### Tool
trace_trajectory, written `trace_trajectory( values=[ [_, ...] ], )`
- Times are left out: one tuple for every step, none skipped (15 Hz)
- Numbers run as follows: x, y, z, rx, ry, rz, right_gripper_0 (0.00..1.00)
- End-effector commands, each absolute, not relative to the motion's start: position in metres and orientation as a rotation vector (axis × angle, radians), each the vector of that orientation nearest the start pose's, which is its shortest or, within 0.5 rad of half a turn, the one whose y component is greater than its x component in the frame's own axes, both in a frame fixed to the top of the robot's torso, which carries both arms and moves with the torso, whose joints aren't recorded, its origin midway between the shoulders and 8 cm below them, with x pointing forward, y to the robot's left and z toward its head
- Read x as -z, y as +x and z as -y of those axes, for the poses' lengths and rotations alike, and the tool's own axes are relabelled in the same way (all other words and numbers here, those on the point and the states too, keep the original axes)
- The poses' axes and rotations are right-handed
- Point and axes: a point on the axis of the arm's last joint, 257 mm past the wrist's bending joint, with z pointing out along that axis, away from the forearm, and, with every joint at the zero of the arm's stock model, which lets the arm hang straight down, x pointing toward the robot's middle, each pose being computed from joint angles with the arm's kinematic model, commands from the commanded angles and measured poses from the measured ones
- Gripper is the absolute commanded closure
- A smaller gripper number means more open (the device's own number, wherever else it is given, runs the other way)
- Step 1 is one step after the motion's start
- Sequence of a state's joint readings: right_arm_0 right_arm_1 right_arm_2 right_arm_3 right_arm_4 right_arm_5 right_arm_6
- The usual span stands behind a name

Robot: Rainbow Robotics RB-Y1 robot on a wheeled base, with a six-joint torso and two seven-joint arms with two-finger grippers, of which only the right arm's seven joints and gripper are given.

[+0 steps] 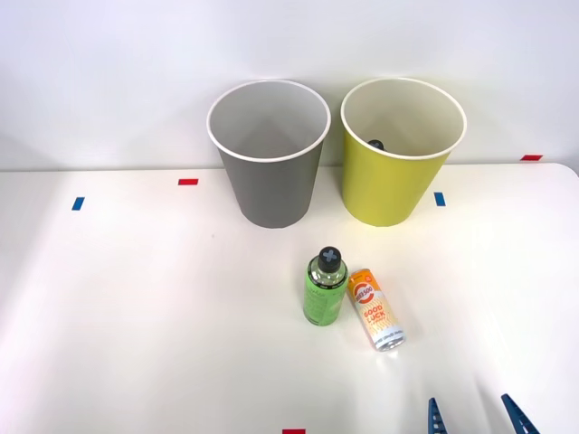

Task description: Put cans in the gray bin, plastic bottles in the light green bin

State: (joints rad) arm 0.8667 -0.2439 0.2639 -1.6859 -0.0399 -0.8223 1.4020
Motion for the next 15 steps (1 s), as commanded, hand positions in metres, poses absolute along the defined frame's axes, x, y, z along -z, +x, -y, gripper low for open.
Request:
trace_trajectory(
  values=[
    [0.3012, 0.2323, 0.2368, -0.149, 0.037, -1.506, 0.00],
    [0.3012, 0.2323, 0.2368, -0.149, 0.037, -1.506, 0.00],
    [0.3012, 0.2323, 0.2368, -0.149, 0.037, -1.506, 0.00],
    [0.3012, 0.2323, 0.2368, -0.149, 0.037, -1.506, 0.00],
    [0.3012, 0.2323, 0.2368, -0.149, 0.037, -1.506, 0.00],
    [0.3012, 0.2323, 0.2368, -0.149, 0.037, -1.506, 0.00],
    [0.3012, 0.2323, 0.2368, -0.149, 0.037, -1.506, 0.00],
    [0.3012, 0.2323, 0.2368, -0.149, 0.037, -1.506, 0.00],
    [0.3012, 0.2323, 0.2368, -0.149, 0.037, -1.506, 0.00],
    [0.3012, 0.2323, 0.2368, -0.149, 0.037, -1.506, 0.00],
    [0.3012, 0.2323, 0.2368, -0.149, 0.037, -1.506, 0.00],
    [0.3012, 0.2323, 0.2368, -0.149, 0.037, -1.506, 0.00],
    [0.3012, 0.2323, 0.2368, -0.149, 0.037, -1.506, 0.00],
    [0.3012, 0.2323, 0.2368, -0.149, 0.037, -1.506, 0.00],
    [0.3012, 0.2323, 0.2368, -0.149, 0.037, -1.506, 0.00]
  ],
)
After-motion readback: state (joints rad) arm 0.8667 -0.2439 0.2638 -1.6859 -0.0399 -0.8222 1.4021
